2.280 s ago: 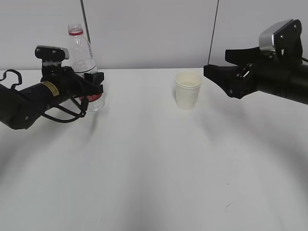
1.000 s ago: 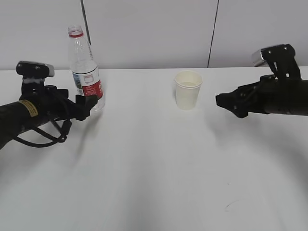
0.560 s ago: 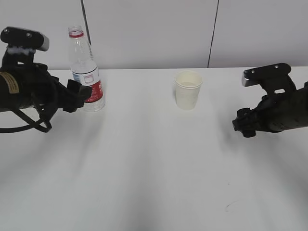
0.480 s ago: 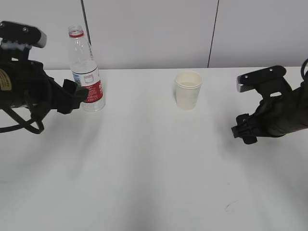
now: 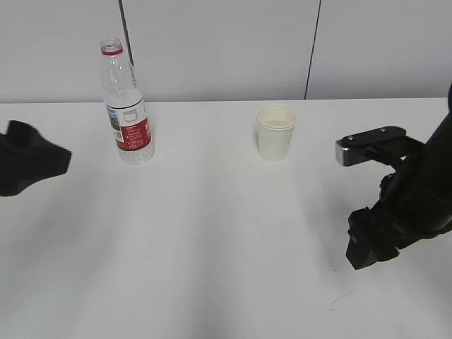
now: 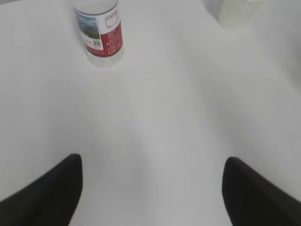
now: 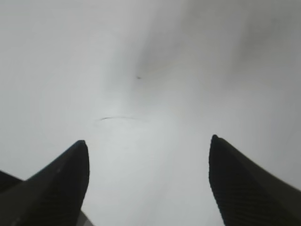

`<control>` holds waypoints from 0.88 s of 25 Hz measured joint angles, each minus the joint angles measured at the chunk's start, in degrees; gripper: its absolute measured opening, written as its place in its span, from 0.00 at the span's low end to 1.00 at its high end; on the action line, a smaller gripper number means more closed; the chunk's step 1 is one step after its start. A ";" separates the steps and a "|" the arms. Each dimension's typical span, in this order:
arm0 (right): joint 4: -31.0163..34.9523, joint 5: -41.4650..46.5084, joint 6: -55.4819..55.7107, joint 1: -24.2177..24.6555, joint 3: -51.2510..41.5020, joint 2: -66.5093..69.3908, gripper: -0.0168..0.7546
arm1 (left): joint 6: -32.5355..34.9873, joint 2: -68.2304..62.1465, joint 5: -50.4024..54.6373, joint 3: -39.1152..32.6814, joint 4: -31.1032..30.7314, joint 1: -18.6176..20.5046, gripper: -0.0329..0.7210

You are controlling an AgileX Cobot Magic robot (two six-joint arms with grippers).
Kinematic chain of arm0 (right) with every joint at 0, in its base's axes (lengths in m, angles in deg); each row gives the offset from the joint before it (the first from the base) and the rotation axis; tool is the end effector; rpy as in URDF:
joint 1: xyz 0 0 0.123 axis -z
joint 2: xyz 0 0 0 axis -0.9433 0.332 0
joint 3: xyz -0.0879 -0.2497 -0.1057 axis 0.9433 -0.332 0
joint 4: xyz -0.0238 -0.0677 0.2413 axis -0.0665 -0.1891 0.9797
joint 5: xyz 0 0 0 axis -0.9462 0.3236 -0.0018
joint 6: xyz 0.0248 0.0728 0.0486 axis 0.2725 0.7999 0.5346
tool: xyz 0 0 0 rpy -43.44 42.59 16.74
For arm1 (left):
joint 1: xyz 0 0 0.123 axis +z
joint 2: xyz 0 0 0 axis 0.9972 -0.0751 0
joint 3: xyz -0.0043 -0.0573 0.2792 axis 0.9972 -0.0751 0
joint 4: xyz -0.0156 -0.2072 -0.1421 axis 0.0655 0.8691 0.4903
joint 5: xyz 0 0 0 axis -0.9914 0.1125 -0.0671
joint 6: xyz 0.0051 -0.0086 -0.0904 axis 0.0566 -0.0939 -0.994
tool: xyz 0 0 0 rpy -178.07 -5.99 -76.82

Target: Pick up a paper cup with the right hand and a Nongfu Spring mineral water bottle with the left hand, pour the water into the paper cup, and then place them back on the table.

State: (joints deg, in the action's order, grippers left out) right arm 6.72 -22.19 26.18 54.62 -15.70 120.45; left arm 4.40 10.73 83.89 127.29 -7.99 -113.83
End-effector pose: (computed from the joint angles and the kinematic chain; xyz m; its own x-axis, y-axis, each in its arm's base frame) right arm 0.2625 0.0839 0.1909 -0.9183 -0.3633 -0.1574 -0.3781 0.9226 0.0764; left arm 0.1895 -0.0908 0.2946 -0.6012 0.2318 -0.7648 0.3540 0.9352 0.0052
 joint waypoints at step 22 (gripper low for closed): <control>1.85 13.67 -1.49 0.00 -19.73 -66.77 0.78 | 5.62 41.23 42.51 -5.22 5.21 -1.32 0.76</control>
State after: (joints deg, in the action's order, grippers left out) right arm 8.56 -8.52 24.69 54.62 -35.43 53.68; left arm 10.02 51.96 126.40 122.07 -2.78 -115.16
